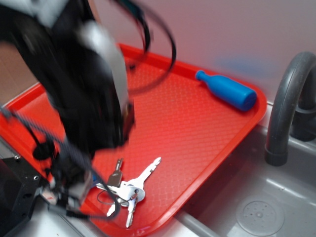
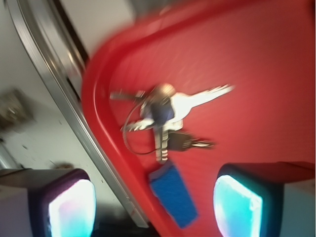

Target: Grab the silver keys.

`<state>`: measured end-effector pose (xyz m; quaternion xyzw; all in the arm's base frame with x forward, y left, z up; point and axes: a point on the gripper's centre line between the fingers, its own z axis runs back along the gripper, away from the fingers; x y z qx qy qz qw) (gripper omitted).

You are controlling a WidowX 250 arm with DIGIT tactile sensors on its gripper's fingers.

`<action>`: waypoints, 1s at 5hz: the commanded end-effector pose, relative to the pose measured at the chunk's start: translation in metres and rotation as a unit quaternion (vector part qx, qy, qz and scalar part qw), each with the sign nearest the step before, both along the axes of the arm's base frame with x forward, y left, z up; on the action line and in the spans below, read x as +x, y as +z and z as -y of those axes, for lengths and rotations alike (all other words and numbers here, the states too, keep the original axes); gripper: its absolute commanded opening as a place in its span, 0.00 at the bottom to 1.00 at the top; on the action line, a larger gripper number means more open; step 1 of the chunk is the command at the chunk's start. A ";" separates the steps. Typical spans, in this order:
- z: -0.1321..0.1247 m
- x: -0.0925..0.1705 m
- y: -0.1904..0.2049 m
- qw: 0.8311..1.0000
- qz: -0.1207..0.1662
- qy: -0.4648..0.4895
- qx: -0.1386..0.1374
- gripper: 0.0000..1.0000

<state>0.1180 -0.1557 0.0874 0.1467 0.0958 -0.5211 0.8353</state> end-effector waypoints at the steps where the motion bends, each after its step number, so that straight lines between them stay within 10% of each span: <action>1: -0.007 -0.026 -0.033 0.998 -0.004 -0.058 0.027 1.00; 5: -0.006 -0.001 -0.042 0.996 0.039 -0.073 -0.038 1.00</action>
